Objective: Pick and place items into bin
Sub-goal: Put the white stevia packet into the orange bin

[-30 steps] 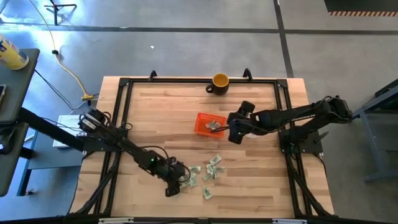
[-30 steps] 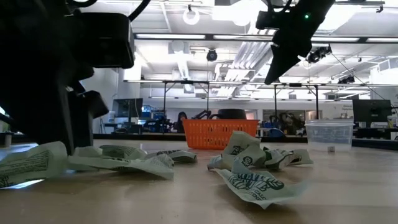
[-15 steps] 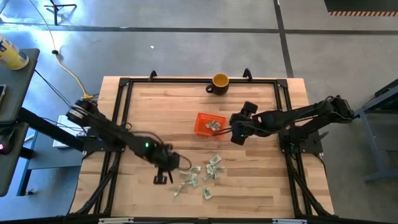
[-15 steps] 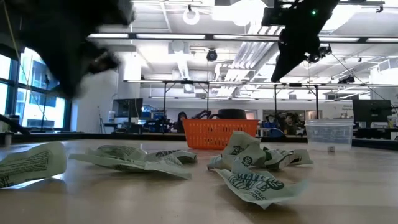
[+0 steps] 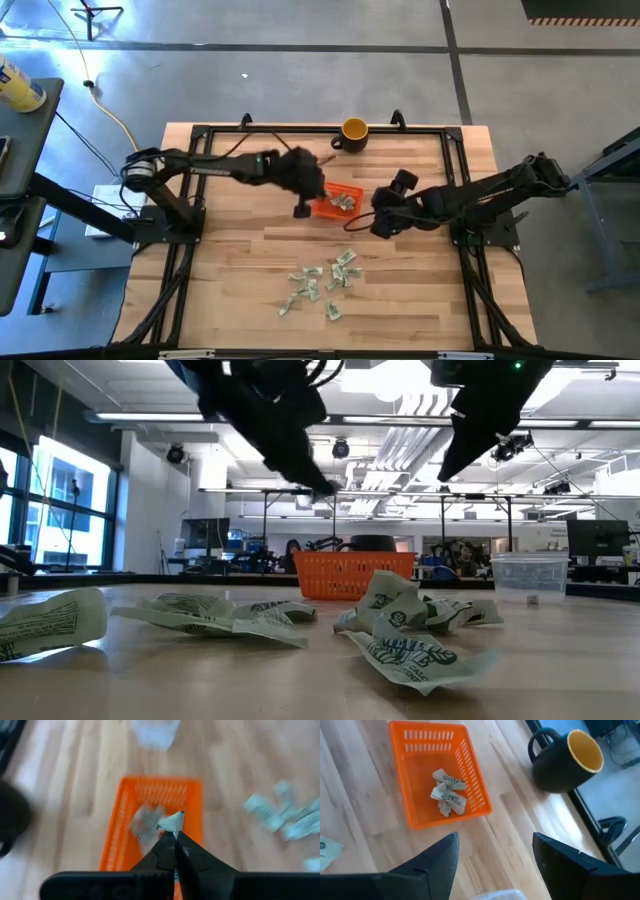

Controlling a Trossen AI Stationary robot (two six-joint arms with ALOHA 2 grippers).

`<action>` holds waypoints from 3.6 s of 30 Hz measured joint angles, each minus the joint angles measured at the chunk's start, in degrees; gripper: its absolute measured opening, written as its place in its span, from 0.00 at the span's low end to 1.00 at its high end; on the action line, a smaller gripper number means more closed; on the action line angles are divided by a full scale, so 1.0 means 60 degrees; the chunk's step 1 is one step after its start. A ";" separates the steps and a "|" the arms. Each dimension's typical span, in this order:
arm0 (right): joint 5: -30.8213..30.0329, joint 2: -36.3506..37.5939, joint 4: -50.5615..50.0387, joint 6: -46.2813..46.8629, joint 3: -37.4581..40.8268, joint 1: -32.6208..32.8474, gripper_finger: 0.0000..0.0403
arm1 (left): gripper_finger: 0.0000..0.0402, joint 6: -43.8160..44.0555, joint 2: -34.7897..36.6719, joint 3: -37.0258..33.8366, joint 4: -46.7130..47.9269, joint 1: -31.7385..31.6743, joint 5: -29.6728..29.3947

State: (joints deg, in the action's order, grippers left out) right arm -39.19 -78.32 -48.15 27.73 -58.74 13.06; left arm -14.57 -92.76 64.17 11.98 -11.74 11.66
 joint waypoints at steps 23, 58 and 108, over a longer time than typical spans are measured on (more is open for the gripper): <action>0.4189 -0.1327 0.1763 -0.5573 0.0001 0.1439 0.67 | 0.64 0.4157 0.1562 -0.0289 0.3763 0.2567 -0.2835; 0.5543 -0.4856 0.1794 0.0586 -0.1319 0.1153 0.06 | 0.58 0.8253 0.1831 -0.1910 0.4750 0.6920 -0.4593; 0.2574 0.1746 -0.3140 -0.2974 -0.2877 -0.2921 0.66 | 0.09 0.3212 -0.0961 -0.0694 0.2635 0.4615 -0.2170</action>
State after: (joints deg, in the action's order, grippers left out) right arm -23.75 -67.85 -66.99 9.89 -76.01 -4.47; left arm 4.70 -98.52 60.01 27.79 15.95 -1.37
